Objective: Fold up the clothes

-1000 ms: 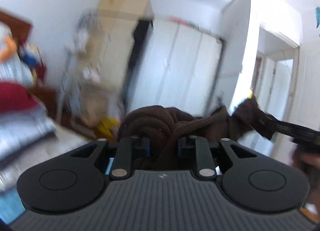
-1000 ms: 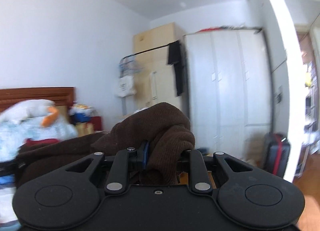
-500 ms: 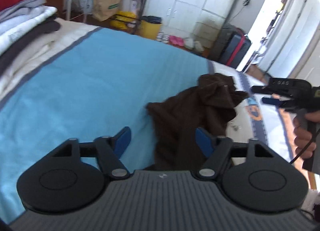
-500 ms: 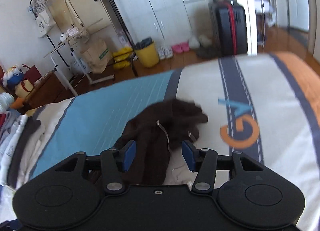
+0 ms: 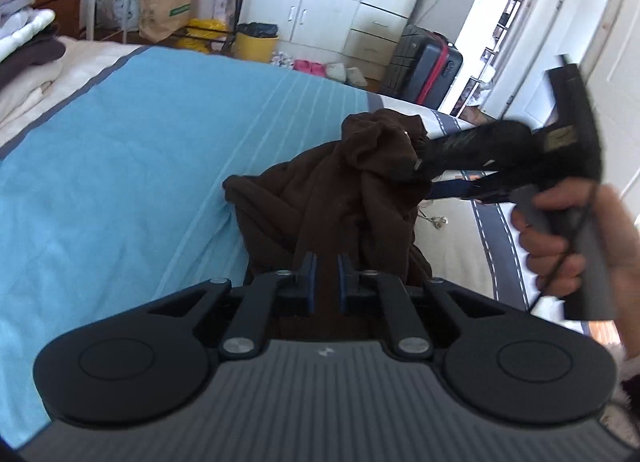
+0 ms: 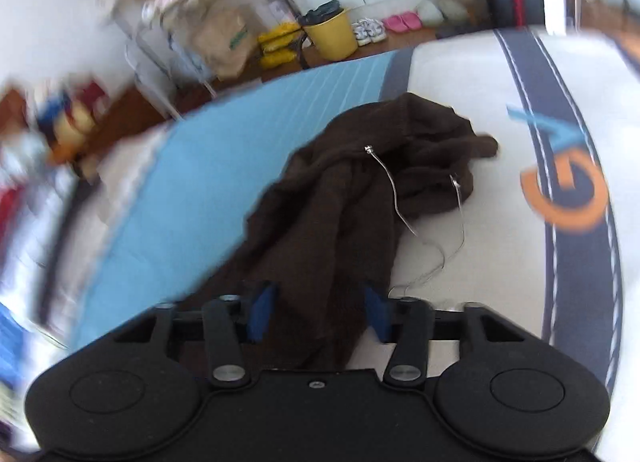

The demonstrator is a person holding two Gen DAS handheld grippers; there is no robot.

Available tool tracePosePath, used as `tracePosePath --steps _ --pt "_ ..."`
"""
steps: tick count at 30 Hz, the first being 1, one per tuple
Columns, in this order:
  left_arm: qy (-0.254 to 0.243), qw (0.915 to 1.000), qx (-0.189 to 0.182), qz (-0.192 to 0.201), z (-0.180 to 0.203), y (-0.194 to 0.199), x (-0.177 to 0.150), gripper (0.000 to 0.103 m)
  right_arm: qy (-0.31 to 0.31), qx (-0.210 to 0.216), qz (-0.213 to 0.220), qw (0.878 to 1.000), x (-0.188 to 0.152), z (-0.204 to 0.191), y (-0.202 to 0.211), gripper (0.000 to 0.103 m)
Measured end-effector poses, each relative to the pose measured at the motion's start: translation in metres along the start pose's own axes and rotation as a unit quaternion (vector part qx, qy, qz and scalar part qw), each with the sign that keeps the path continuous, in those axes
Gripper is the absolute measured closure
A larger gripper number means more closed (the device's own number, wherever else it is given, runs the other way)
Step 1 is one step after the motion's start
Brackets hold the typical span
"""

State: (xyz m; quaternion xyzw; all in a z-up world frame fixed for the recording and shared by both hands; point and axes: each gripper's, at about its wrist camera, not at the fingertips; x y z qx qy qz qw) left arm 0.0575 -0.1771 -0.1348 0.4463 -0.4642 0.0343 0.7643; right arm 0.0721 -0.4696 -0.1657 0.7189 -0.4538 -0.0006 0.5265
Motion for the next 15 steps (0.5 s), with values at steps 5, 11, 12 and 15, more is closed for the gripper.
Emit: tracePosePath --steps 5,11,12,15 --pt "-0.004 0.9999 -0.001 0.012 0.000 0.010 -0.006 0.090 0.085 0.033 0.059 0.994 -0.003 -0.036 0.021 0.093" --pt "0.070 0.9918 -0.100 0.038 -0.007 -0.005 -0.023 0.077 0.063 0.105 0.084 0.989 -0.004 -0.031 0.056 0.093" --pt "0.066 0.9912 -0.107 0.041 -0.003 -0.008 -0.022 0.074 0.057 0.118 0.082 0.988 -0.003 -0.028 0.057 0.093" --pt "0.046 0.9900 -0.124 0.049 0.008 -0.016 -0.020 0.072 0.030 0.180 0.076 0.980 0.001 -0.021 0.063 0.093"
Point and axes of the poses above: each gripper's, at about its wrist camera, not at the fingertips, and y roughly against the way its jaws point, z to its right, x to its top, and after that the axes turned 11 degrees about -y, right-handed
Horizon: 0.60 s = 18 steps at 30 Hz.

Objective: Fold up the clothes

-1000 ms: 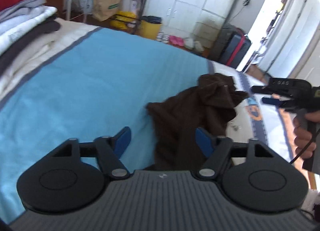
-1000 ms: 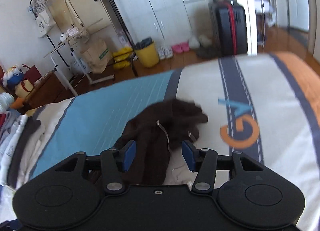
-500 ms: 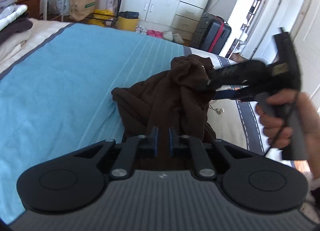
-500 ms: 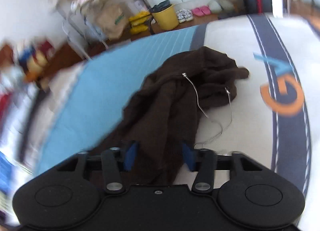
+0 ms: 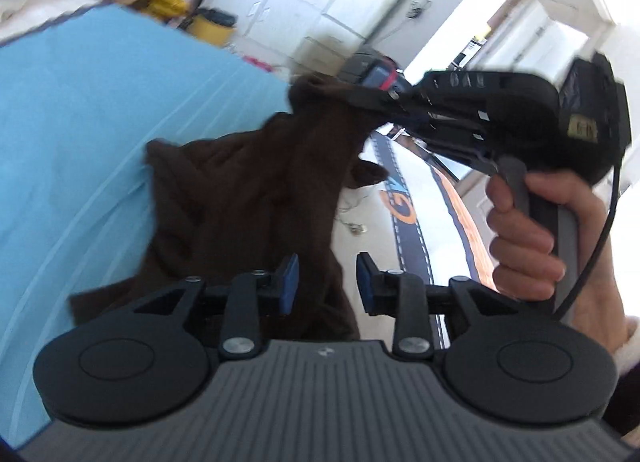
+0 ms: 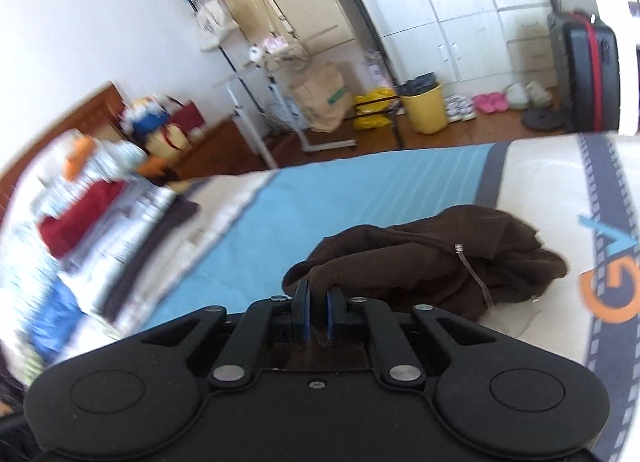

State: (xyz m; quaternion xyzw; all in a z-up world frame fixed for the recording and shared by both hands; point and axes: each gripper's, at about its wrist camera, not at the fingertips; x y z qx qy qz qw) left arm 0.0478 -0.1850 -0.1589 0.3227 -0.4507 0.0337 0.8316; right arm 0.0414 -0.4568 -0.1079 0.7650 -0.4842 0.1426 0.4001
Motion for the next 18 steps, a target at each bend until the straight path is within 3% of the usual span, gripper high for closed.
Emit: tracePosePath --steps 4,6,8,13,14,15,16,17,18 --pt "0.006 0.9998 0.012 0.014 -0.001 -0.014 0.005 0.068 -0.024 0.065 0.008 0.998 0.003 0.000 0.001 0.093" --pt "0.042 0.9988 0.014 0.021 -0.010 -0.021 0.008 0.050 -0.024 0.081 0.007 0.996 0.003 -0.002 0.000 0.093" --pt "0.080 0.9963 0.016 0.027 -0.019 -0.026 0.011 0.042 -0.021 0.090 0.002 0.996 0.002 -0.003 -0.001 0.093" --pt "0.133 0.9901 0.026 0.038 -0.031 -0.037 0.017 0.037 -0.023 0.134 -0.021 0.990 -0.002 -0.007 -0.002 0.093" --pt "0.131 0.9906 0.021 0.034 -0.032 -0.040 0.018 0.039 -0.021 0.143 -0.028 0.989 -0.004 -0.009 -0.003 0.093" --pt "0.120 0.9924 0.009 0.026 -0.033 -0.042 0.019 0.049 -0.020 0.152 -0.035 0.988 -0.006 -0.010 -0.005 0.093" --pt "0.115 0.9931 0.004 0.022 -0.034 -0.044 0.019 0.065 -0.020 0.159 -0.042 0.986 -0.008 -0.010 -0.006 0.093" --pt "0.112 0.9934 0.010 0.024 -0.035 -0.042 0.018 0.100 -0.021 0.164 -0.046 0.985 -0.009 -0.009 -0.007 0.093" --pt "0.107 0.9937 0.021 0.027 -0.037 -0.039 0.018 0.099 -0.021 0.168 -0.051 0.984 -0.009 -0.009 -0.009 0.093"
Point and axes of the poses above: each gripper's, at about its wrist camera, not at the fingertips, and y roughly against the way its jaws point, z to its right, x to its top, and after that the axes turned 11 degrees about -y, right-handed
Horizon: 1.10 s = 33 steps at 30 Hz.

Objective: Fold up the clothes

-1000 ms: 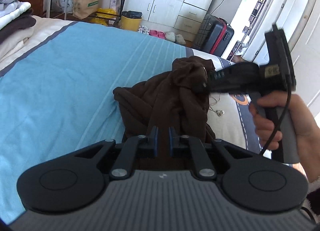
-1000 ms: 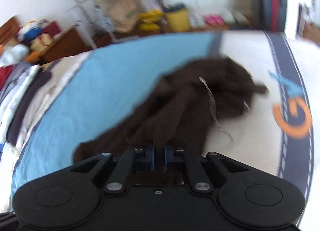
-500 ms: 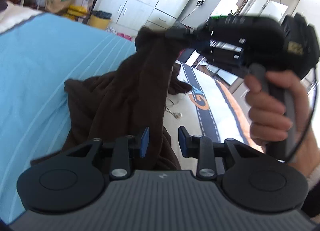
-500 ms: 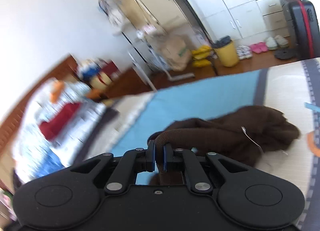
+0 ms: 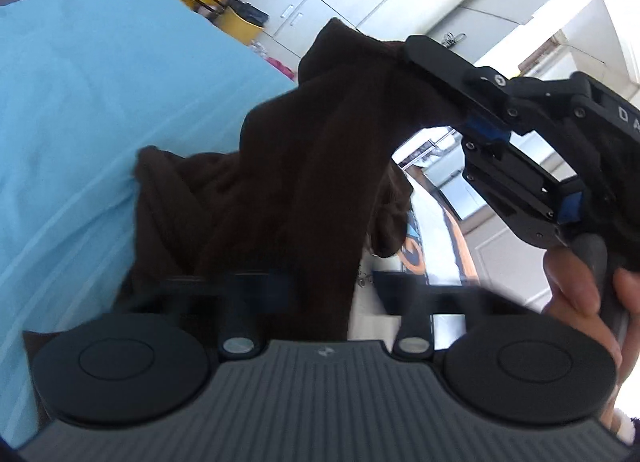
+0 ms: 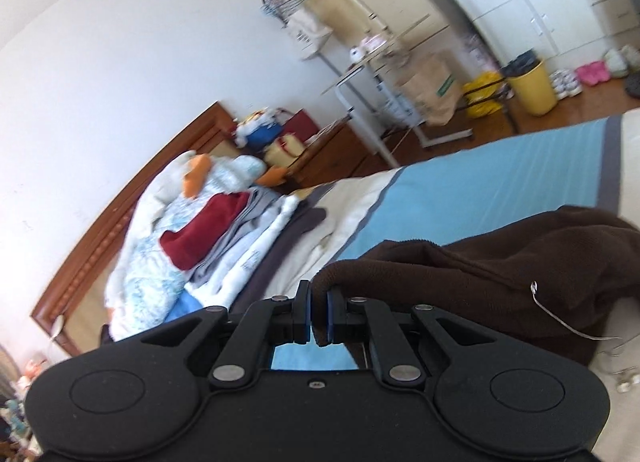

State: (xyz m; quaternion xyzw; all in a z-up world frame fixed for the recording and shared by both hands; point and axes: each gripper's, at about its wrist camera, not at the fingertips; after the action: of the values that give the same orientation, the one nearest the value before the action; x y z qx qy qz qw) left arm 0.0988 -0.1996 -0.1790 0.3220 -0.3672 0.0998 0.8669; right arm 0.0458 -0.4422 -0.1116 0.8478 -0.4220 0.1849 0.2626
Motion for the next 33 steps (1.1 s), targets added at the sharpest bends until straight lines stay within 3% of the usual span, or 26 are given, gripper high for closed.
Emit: tracePosePath --steps 3,5,7,10,14,18,21,24,26,29,32,33 --pt "-0.063 0.9940 0.077 0.045 0.006 0.020 0.005 0.099 -0.001 -0.009 0.007 1.000 0.002 0.002 0.004 0.093" --pt "-0.127 0.9776 0.150 0.076 0.014 0.036 0.011 0.099 -0.008 -0.028 0.017 0.999 0.006 0.005 0.009 0.089" --pt "-0.152 0.9645 0.192 0.099 0.014 0.051 0.019 0.099 -0.033 -0.044 0.028 0.998 0.011 0.015 0.015 0.088" --pt "-0.148 0.9567 0.224 0.114 0.005 0.073 0.030 0.099 -0.074 -0.066 0.043 0.994 0.018 0.030 0.023 0.086" --pt "-0.144 0.9507 0.258 0.093 -0.014 0.090 0.023 0.099 -0.098 -0.124 0.054 0.986 0.022 0.042 0.027 0.078" --pt "-0.146 0.9527 0.261 0.053 -0.037 0.092 0.003 0.099 -0.129 -0.140 0.054 0.980 0.019 0.051 0.026 0.078" --pt "-0.187 0.9390 0.284 0.048 -0.037 0.090 -0.014 0.099 -0.134 -0.146 0.047 0.979 0.016 0.051 0.021 0.076" --pt "-0.206 0.9310 0.294 0.067 -0.030 0.096 -0.011 0.099 -0.136 -0.161 0.046 0.976 0.016 0.053 0.021 0.061" --pt "-0.212 0.9247 0.305 0.086 -0.027 0.104 -0.003 0.099 -0.138 -0.171 0.045 0.975 0.015 0.054 0.021 0.059" --pt "-0.240 0.9057 0.330 0.115 -0.029 0.110 0.012 0.099 -0.144 -0.175 0.043 0.973 0.015 0.057 0.024 0.059" --pt "-0.302 0.8801 0.351 0.105 -0.039 0.104 0.033 0.099 -0.154 -0.171 0.050 0.972 0.014 0.059 0.028 0.059" --pt "-0.310 0.8753 0.357 0.104 -0.044 0.107 0.040 0.099 -0.157 -0.166 0.049 0.972 0.013 0.059 0.028 0.059"
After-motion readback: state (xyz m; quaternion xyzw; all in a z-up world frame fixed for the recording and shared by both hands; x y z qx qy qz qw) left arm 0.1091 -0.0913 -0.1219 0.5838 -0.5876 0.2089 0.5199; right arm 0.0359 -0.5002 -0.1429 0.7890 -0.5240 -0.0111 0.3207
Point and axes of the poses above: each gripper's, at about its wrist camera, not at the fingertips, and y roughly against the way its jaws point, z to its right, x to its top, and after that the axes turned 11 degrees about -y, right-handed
